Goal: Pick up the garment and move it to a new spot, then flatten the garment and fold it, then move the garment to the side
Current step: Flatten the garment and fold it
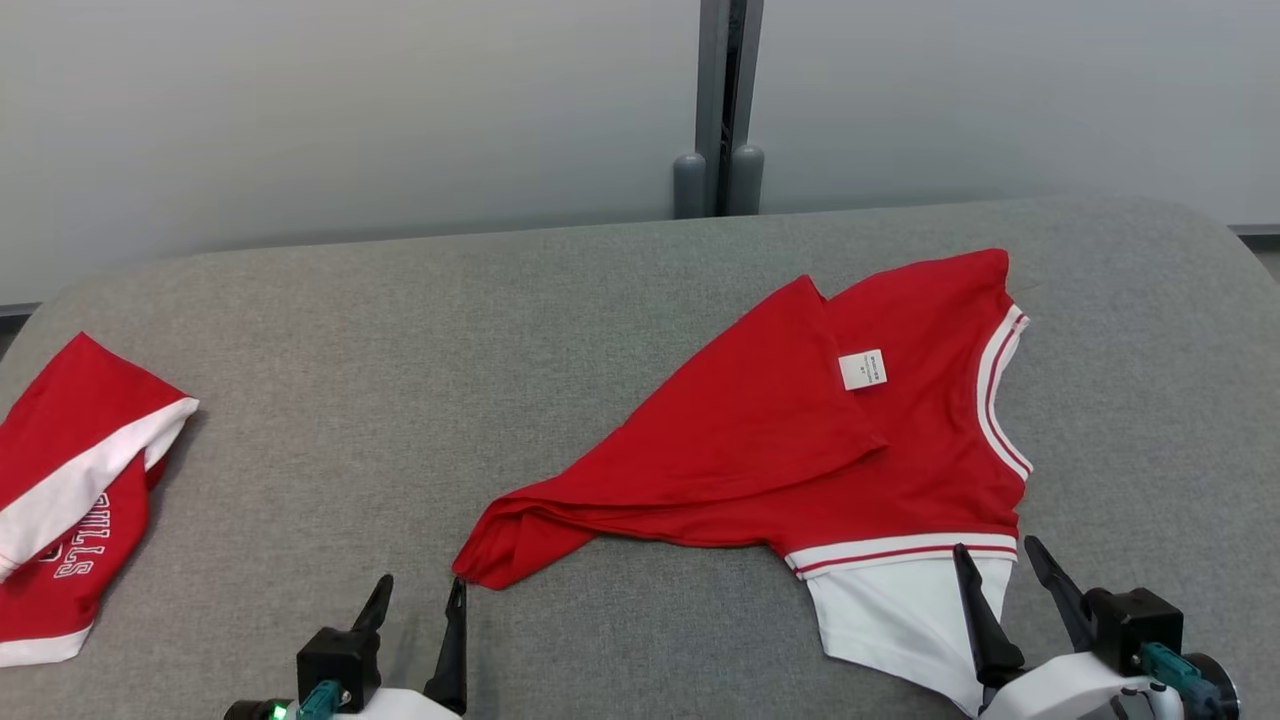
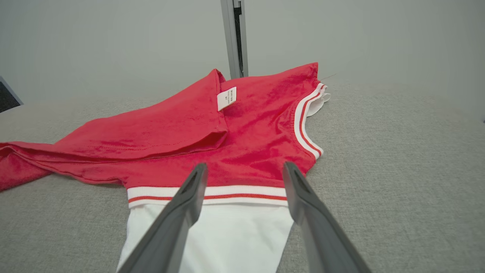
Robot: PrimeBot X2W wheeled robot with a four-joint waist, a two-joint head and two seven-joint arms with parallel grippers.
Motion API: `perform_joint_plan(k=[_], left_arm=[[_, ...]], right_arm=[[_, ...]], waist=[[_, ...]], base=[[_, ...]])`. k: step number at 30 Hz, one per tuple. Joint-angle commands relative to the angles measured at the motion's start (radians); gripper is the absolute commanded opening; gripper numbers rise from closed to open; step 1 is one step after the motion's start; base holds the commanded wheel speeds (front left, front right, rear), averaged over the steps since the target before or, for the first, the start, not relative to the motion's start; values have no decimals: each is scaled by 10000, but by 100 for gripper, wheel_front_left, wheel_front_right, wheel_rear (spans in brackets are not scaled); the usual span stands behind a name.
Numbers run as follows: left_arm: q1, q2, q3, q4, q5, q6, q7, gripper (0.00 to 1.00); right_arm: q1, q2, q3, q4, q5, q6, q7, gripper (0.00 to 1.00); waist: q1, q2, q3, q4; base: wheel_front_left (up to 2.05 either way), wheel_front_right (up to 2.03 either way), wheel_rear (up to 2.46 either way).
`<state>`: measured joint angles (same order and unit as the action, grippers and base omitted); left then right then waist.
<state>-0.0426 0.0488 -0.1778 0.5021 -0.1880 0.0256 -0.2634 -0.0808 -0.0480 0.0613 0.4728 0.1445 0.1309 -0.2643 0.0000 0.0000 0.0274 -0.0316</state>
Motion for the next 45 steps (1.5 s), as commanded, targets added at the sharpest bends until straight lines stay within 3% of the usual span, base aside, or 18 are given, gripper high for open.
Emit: perform_joint_plan(k=[1, 5, 18, 19, 20, 21, 45], left_arm=[[-262, 41, -73, 92, -96, -36, -18, 100], [-670, 38, -252, 431, -175, -116, -18, 100], [-1423, 42, -75, 1352, -280, 231, -18, 100], [-1523, 45, -32, 1460, -377, 292, -20, 34], [-1550, 43, 12, 1479, -457, 333, -20, 3], [-1559, 41, 27, 1478, -466, 358, -18, 0], [-736, 47, 870, 928, -497, 397, -18, 0]], right_arm=[[-164, -55, 3, 10, -46, -3, -3, 100], [-372, -55, 31, 7, -121, -3, -3, 100], [-765, -53, -36, -133, -242, -3, -3, 100], [-783, -53, -43, -133, -248, -3, -1, 100], [-799, -53, -45, -135, -248, -3, -3, 100], [-809, -53, -46, -134, -246, -3, -3, 100], [375, -52, 303, 784, -199, -3, -2, 100]], waist=[[0, 0, 233, -160], [0, 0, 597, -410], [0, 0, 1309, -914], [0, 0, 1351, -939], [0, 0, 1363, -947], [0, 0, 1370, -951], [0, 0, 957, -617]], base=[[0, 0, 0], [0, 0, 0], [0, 0, 0], [0, 0, 0], [0, 0, 0], [0, 0, 0], [0, 0, 0]])
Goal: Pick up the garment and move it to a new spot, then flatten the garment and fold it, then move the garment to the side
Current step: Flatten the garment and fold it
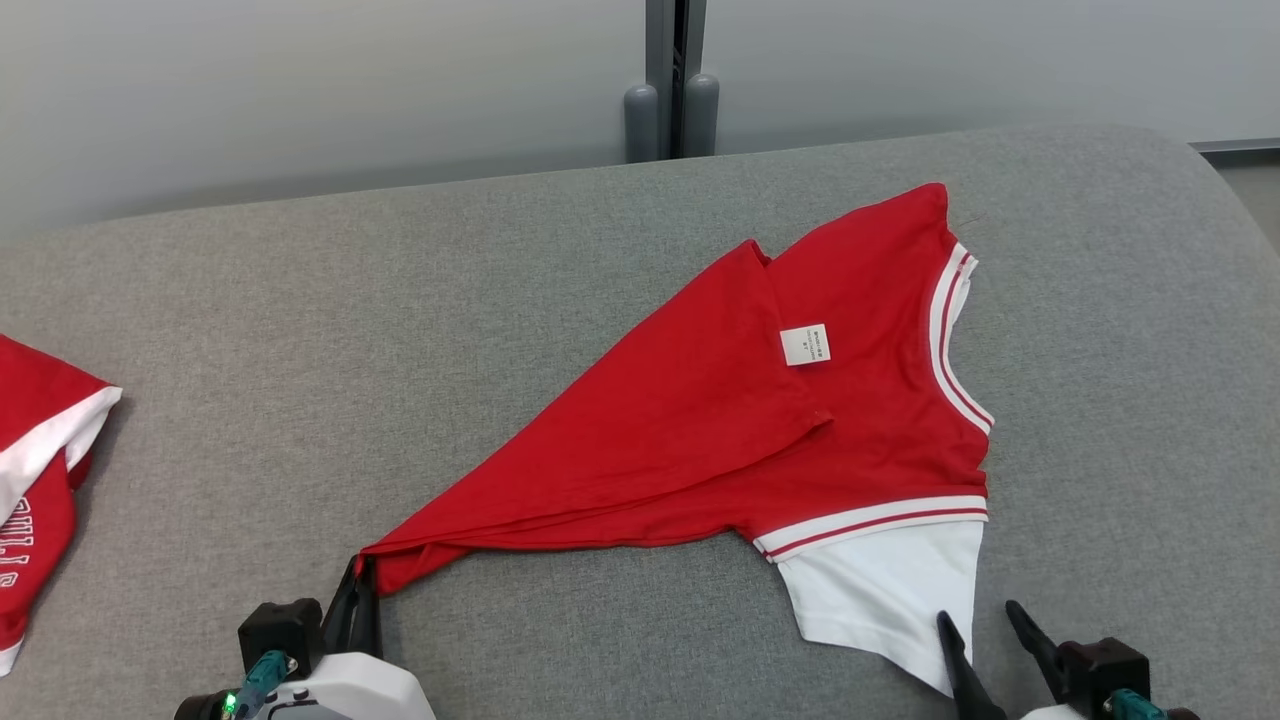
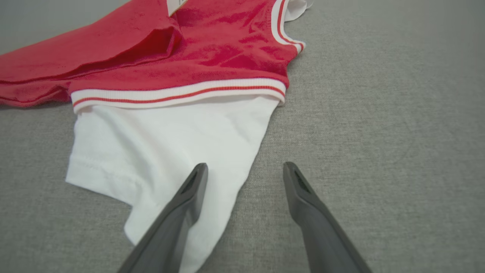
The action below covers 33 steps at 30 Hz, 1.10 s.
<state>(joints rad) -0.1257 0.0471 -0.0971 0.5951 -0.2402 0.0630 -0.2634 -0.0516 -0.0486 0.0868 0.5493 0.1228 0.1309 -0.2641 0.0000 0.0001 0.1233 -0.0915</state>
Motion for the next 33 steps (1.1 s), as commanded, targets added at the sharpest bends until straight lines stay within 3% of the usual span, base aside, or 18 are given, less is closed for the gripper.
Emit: perform_joint_plan(k=[1, 20, 21, 22, 27, 33], left_arm=[[97, 63, 66, 8, 15, 26, -18, 0], [-43, 58, -134, 21, 13, -17, -18, 0], [-47, 58, -132, 27, 14, -17, -18, 0], [-57, 58, -128, 29, 8, -16, -18, 0], [-159, 57, -67, -150, 20, -52, -18, 0], [-400, 52, 23, -1037, 201, -209, -18, 0]], right_arm=[[141, -48, 139, 51, 44, -3, -3, 100], [355, -422, 2156, 662, 1458, -1, 53, 98], [371, -466, 2256, 766, 1511, -1, 65, 65], [347, -504, 2326, 823, 1557, -1, 71, 0], [101, -705, 2141, 451, 1875, -4, 45, 0], [-276, -812, 1335, -1187, 2187, -3, -4, 0]], waist=[[0, -1, -5, -39], [0, -1, 118, -103], [0, -1, 122, -98], [0, -1, 128, -95], [0, -1, 112, -104], [0, -1, -117, -110]], base=[[0, 0, 0], [0, 0, 0], [0, 0, 0], [0, 0, 0], [0, 0, 0], [0, 0, 0]])
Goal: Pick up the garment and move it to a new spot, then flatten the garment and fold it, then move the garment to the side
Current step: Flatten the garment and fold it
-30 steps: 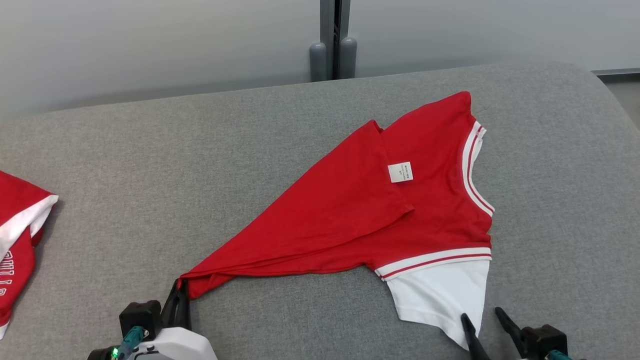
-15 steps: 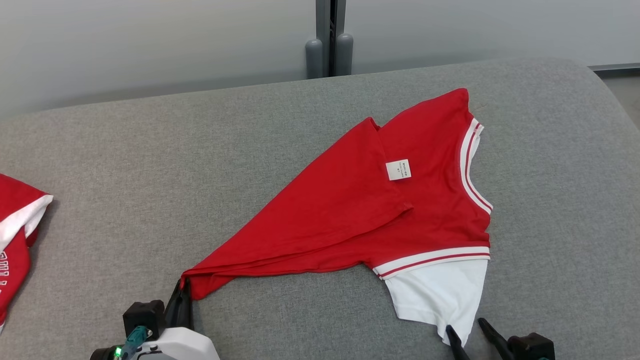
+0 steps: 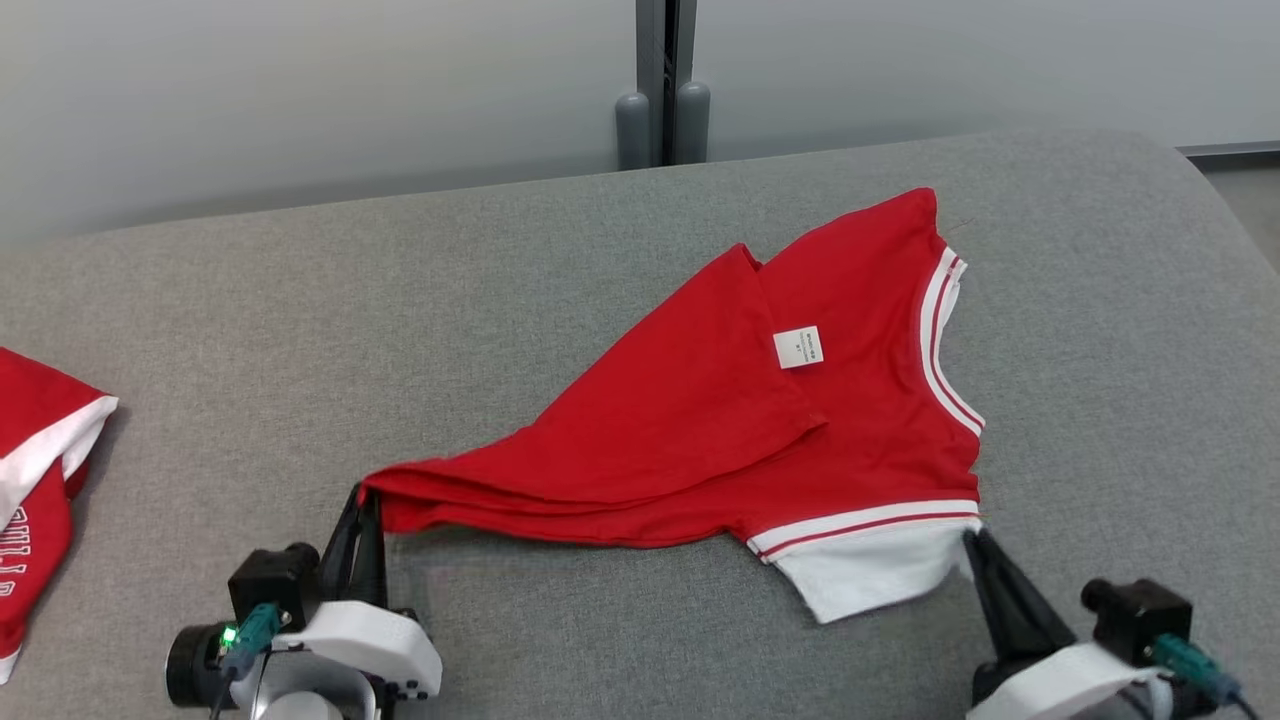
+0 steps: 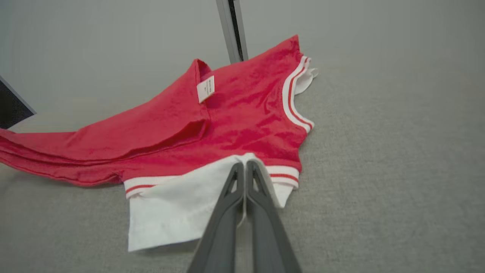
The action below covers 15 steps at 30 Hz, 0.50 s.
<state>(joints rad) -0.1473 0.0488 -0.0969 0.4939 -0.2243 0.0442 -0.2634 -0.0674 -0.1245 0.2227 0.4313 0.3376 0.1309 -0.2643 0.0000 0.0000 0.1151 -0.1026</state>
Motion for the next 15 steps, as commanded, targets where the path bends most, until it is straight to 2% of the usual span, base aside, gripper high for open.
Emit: perform_joint_plan(k=[1, 9, 15], left_arm=[[-184, 36, 57, -194, 7, -75, -18, 0], [-1093, 76, 577, -1337, 416, -565, -21, 0], [-2453, 335, 1032, -1422, 414, -1197, -18, 0]], right_arm=[[-227, -90, -181, -279, 104, -3, 0, 0], [-1765, -353, -1463, -2137, 723, -3, -2, 0], [-3250, -727, -2223, -2858, 995, -3, -2, 0]], waist=[[0, 0, -97, 7], [0, 0, -709, 20], [0, 0, -1089, 199]], base=[[0, 0, 0], [0, 0, 0], [0, 0, 0]])
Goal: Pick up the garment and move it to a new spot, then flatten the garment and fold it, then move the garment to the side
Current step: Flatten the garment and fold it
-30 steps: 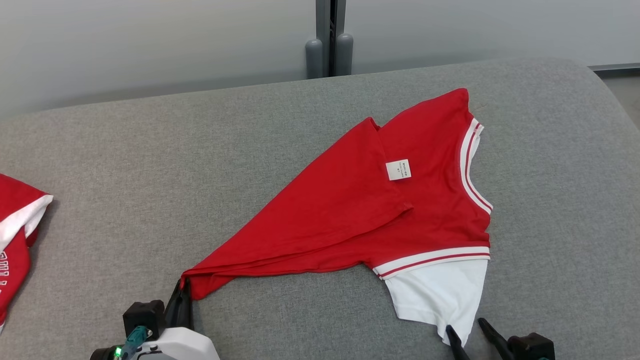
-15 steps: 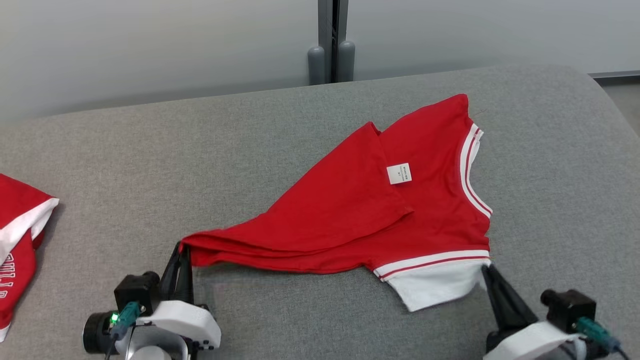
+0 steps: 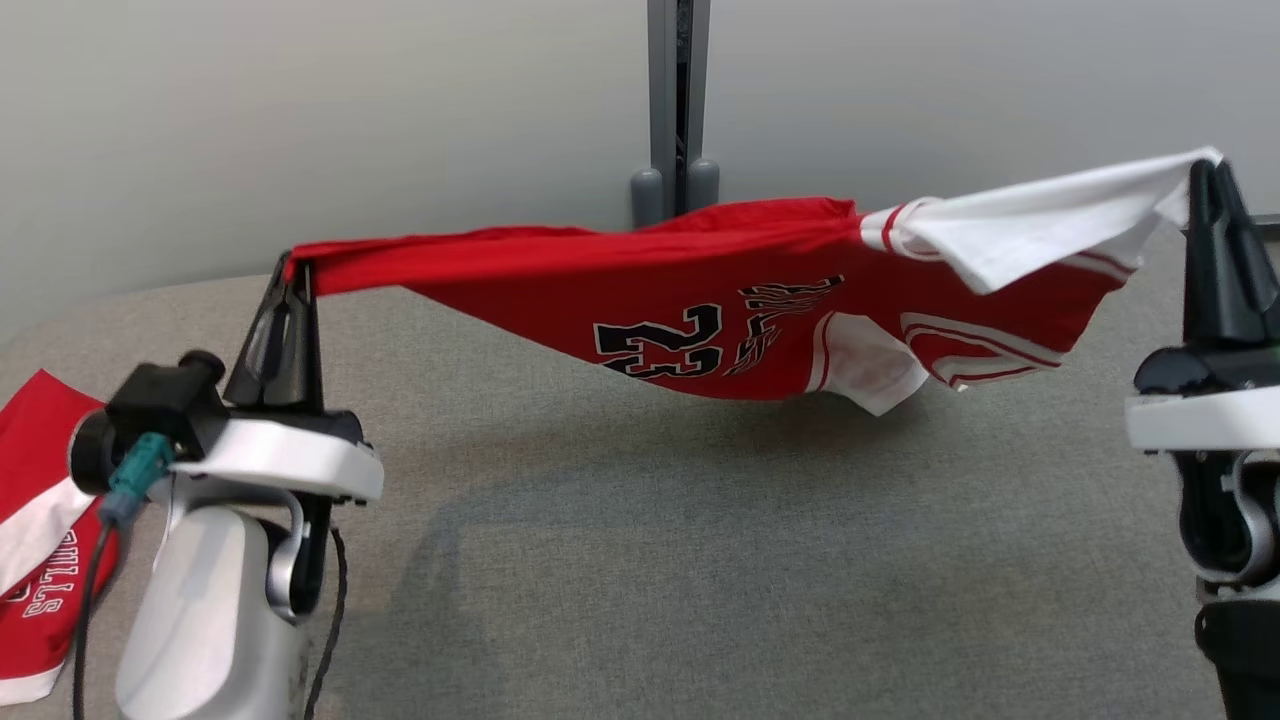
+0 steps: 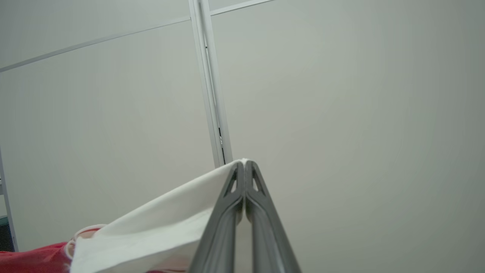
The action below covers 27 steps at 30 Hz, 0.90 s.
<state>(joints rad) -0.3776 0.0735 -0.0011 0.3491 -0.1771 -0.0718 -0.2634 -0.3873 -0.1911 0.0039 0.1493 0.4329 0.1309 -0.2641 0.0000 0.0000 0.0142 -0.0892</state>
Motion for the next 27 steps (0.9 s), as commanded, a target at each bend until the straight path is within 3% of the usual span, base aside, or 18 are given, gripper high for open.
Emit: perform_joint_plan(k=[1, 5, 12, 15, 18, 22, 27], left_arm=[[-409, 139, 67, 137, -115, -126, -18, 0], [-1521, 476, -118, 405, -490, -404, 342, 0], [-3116, 1290, -319, -463, -881, -539, 1377, 0], [-3934, 1619, -283, -729, -880, -548, 1868, 0], [-4705, 1586, -266, -576, -1026, -467, 2258, 0], [-6189, 1602, -628, 110, -431, -171, 1933, 0], [-8252, 1529, -845, 1446, 233, 349, 708, 0]], right_arm=[[-277, -122, -93, -111, 84, -3, -4, 0], [-1065, -329, -265, -308, 260, -3, -4, 0], [-2390, -802, -476, -348, 386, -3, -4, 0], [-3220, -1047, -529, 3, 410, -4, -2, 0], [-4208, -1257, -435, 643, 244, -4, -4, 0], [-6299, -1447, -71, 2163, -290, -4, 8, 0], [-8750, -1293, -728, 3331, -1403, -6, 2, 0]], waist=[[0, 0, -143, 103], [0, 0, -319, 265], [0, 0, -76, 534], [0, 0, 486, 676], [0, 0, 1266, 807], [0, 0, 2839, 963], [0, 0, 3901, 978]], base=[[0, 0, 0], [0, 0, 0], [0, 0, 0], [0, 0, 0], [0, 0, 0], [0, 0, 0], [0, 0, 0]])
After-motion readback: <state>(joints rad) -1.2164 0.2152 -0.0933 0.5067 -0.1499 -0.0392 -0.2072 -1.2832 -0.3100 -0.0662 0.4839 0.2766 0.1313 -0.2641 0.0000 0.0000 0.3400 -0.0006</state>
